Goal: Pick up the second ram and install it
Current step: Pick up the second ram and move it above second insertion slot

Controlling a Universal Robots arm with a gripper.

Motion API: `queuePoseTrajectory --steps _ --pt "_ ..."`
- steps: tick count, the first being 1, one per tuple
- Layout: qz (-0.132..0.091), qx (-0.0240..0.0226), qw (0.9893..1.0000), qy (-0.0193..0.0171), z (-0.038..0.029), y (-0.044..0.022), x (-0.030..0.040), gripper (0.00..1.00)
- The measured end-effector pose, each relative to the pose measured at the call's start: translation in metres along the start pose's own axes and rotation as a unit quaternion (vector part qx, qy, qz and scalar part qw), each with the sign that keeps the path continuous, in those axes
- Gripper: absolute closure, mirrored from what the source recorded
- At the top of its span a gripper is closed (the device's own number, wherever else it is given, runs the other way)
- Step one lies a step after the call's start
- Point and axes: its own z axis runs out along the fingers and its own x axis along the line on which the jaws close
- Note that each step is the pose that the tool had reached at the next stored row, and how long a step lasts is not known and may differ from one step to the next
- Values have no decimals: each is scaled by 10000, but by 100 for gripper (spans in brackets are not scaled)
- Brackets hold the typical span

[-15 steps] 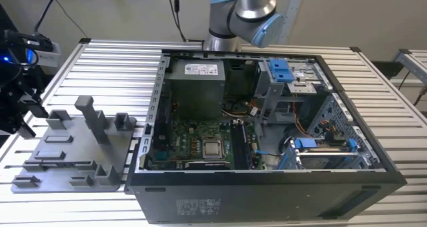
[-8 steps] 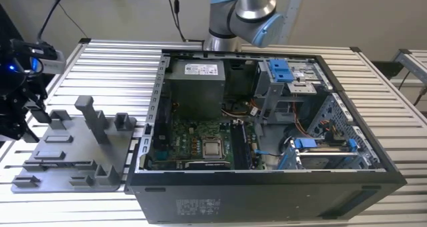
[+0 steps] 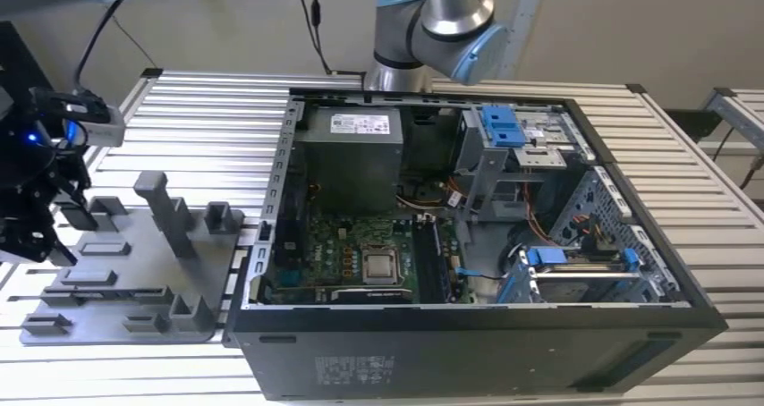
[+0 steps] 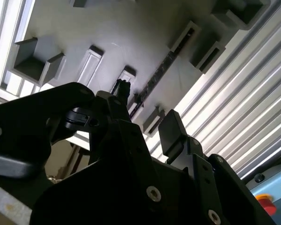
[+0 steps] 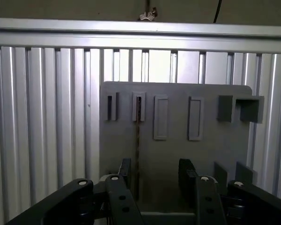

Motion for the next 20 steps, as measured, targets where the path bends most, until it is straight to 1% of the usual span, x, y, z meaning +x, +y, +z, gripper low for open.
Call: queuePoseTrajectory --steps 3,5,20 --pt "-66 -2 10000 1 54 -1 2 46" --pt "-67 -2 10000 1 91 -1 3 46" --pt "-4 0 10000 7 363 10 9 46"
